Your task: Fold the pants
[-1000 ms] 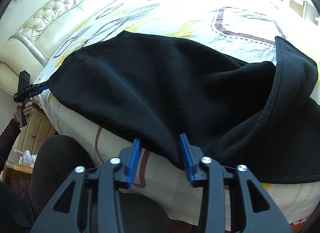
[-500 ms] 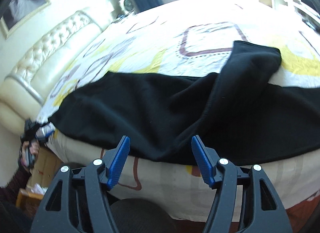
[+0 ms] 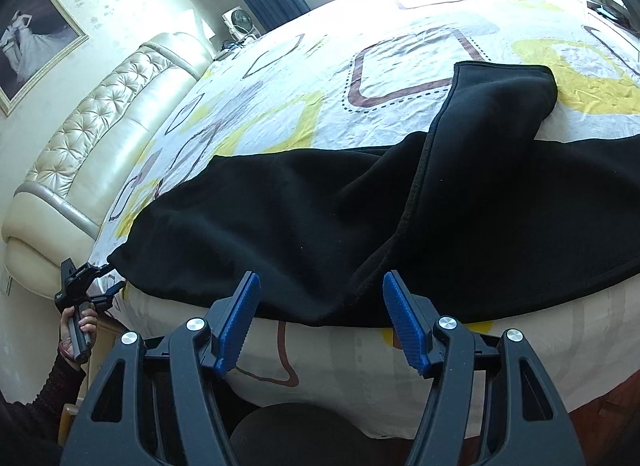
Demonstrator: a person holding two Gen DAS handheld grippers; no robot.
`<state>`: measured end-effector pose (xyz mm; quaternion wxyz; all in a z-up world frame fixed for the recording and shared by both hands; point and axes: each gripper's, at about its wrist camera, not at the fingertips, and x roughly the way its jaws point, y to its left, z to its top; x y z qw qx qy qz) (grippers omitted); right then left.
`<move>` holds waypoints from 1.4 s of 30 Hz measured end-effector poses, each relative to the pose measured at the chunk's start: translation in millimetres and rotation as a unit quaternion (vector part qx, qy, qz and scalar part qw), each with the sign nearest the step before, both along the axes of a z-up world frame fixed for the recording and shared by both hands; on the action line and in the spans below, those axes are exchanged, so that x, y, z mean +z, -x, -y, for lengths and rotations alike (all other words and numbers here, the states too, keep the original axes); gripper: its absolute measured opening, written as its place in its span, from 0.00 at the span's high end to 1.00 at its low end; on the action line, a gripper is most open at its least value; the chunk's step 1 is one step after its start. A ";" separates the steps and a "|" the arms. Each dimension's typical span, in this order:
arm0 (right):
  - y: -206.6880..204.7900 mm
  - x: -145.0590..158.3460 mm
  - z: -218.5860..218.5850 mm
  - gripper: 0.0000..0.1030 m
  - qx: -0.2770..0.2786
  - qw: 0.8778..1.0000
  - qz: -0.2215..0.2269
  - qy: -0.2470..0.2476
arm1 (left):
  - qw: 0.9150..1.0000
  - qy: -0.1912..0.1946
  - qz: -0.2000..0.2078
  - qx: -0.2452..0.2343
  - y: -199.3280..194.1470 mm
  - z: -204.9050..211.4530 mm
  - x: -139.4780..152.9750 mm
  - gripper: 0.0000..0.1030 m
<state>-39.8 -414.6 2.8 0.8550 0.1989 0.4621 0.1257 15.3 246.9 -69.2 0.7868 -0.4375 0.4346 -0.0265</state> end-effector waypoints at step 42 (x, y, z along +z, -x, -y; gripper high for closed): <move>17.4 16.5 196.0 0.38 -0.258 0.961 0.031 -0.097 | 0.988 -0.133 0.050 0.064 0.0 -45.5 50.0 0.44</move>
